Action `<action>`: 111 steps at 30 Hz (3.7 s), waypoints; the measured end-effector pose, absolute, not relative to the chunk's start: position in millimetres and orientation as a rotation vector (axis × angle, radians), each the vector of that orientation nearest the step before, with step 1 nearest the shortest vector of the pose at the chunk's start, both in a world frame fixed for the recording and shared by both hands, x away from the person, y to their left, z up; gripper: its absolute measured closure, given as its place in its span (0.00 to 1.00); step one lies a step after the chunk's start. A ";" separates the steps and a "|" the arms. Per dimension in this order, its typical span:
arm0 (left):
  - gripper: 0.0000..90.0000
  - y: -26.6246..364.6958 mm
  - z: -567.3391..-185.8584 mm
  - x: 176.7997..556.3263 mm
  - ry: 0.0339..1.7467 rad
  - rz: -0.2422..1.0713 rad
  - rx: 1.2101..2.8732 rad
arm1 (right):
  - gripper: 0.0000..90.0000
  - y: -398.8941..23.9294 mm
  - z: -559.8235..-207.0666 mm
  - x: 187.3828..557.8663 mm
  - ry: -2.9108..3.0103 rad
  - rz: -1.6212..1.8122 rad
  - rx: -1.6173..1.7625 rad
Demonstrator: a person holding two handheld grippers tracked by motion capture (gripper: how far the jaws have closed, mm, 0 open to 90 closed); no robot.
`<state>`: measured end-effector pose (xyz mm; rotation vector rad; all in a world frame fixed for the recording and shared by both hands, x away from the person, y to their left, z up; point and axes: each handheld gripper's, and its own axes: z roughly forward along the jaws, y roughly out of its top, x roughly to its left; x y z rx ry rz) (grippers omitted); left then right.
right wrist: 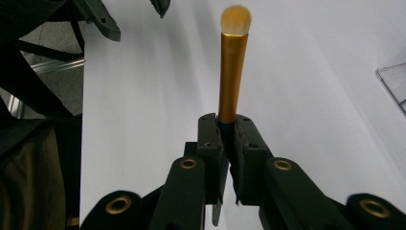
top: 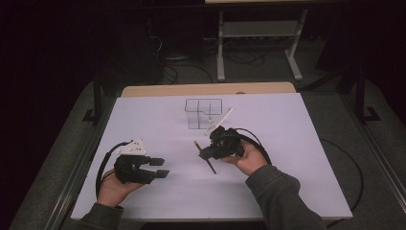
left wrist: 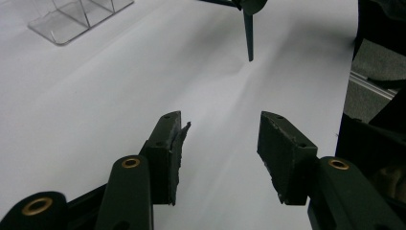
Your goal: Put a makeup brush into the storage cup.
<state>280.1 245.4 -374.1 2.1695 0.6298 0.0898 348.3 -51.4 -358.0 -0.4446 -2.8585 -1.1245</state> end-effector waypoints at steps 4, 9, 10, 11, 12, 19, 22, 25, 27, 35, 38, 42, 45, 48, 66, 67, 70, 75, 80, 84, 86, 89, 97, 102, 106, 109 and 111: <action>0.53 245.3 -377.2 279.1 0.633 0.098 2.170 | 0.92 -52.3 -357.6 349.7 -2.860 -1.134 -0.443; 0.51 245.8 -382.3 278.1 0.633 0.106 2.168 | 0.92 -56.4 -356.2 354.5 -2.846 -1.153 -0.482; 0.51 245.6 -383.3 277.9 0.636 0.107 2.167 | 0.92 -56.4 -356.2 354.5 -2.846 -1.153 -0.482; 0.51 245.6 -384.1 277.9 0.638 0.109 2.166 | 0.92 -57.3 -356.3 356.1 -2.847 -1.159 -0.478; 0.50 245.6 -384.8 277.6 0.645 0.103 2.167 | 0.92 -57.9 -355.6 357.1 -2.846 -1.157 -0.484; 0.46 248.3 -388.1 277.7 0.657 0.117 2.151 | 0.92 -59.0 -347.1 364.0 -2.855 -1.168 -0.506; 0.45 250.3 -388.9 279.4 0.653 0.124 2.158 | 0.92 -60.2 -340.9 368.3 -2.874 -1.165 -0.507; 0.44 251.7 -389.5 279.3 0.660 0.125 2.154 | 0.92 -61.6 -336.3 371.3 -2.869 -1.159 -0.517; 0.44 252.2 -389.6 279.3 0.663 0.127 2.152 | 0.92 -61.9 -334.7 372.1 -2.873 -1.157 -0.527; 0.44 250.5 -391.6 280.0 0.658 0.105 2.159 | 0.92 -61.6 -324.9 381.5 -2.899 -1.146 -0.527; 0.43 251.3 -391.3 280.1 0.659 0.108 2.154 | 0.92 -61.9 -320.7 384.7 -2.895 -1.148 -0.549; 0.43 252.3 -390.7 280.7 0.659 0.106 2.144 | 0.92 -62.2 -314.7 390.5 -2.899 -1.151 -0.555; 0.42 252.2 -390.2 281.7 0.654 0.105 2.145 | 0.92 -62.2 -310.3 396.1 -2.911 -1.166 -0.549; 0.42 252.2 -389.7 281.6 0.650 0.108 2.145 | 0.92 -60.8 -306.3 400.4 -2.916 -1.164 -0.563; 0.41 255.2 -389.7 283.3 0.653 0.109 2.132 | 0.92 -39.6 -283.7 434.1 -2.937 -1.173 -0.585; 0.41 255.3 -389.9 283.2 0.656 0.107 2.131 | 0.92 -38.6 -283.0 436.4 -2.938 -1.173 -0.589; 0.41 256.8 -389.9 282.5 0.663 0.107 2.121 | 0.92 -37.3 -279.1 445.9 -2.942 -1.178 -0.611; 0.41 259.0 -388.6 283.2 0.666 0.104 2.110 | 0.92 -36.7 -275.5 454.2 -2.940 -1.184 -0.634; 0.41 260.8 -388.5 283.7 0.671 0.107 2.101 | 0.92 -35.7 -270.1 465.8 -2.938 -1.181 -0.666; 0.40 261.5 -387.7 283.4 0.674 0.106 2.094 | 0.92 -31.4 -265.8 477.4 -2.950 -1.183 -0.682; 0.40 261.5 -387.5 283.6 0.673 0.108 2.094 | 0.92 -29.0 -264.7 482.2 -2.955 -1.176 -0.684; 0.40 262.2 -387.3 283.8 0.667 0.113 2.095 | 0.92 -26.5 -263.9 486.3 -2.956 -1.174 -0.696; 0.40 263.8 -387.4 284.3 0.667 0.107 2.089 | 0.92 -18.0 -261.8 503.8 -2.971 -1.166 -0.724; 0.40 264.3 -386.6 284.5 0.658 0.112 2.089 | 0.92 -16.0 -269.0 512.9 -2.978 -1.152 -0.764; 0.40 263.8 -387.2 284.0 0.670 0.106 2.087 | 0.92 -16.3 -273.5 515.6 -2.981 -1.124 -0.782; 0.40 263.5 -387.2 283.5 0.676 0.103 2.080 | 0.92 -18.6 -275.7 517.5 -2.970 -1.132 -0.815; 0.40 264.6 -386.3 283.7 0.675 0.104 2.079 | 0.92 -19.5 -276.7 518.7 -2.970 -1.151 -0.816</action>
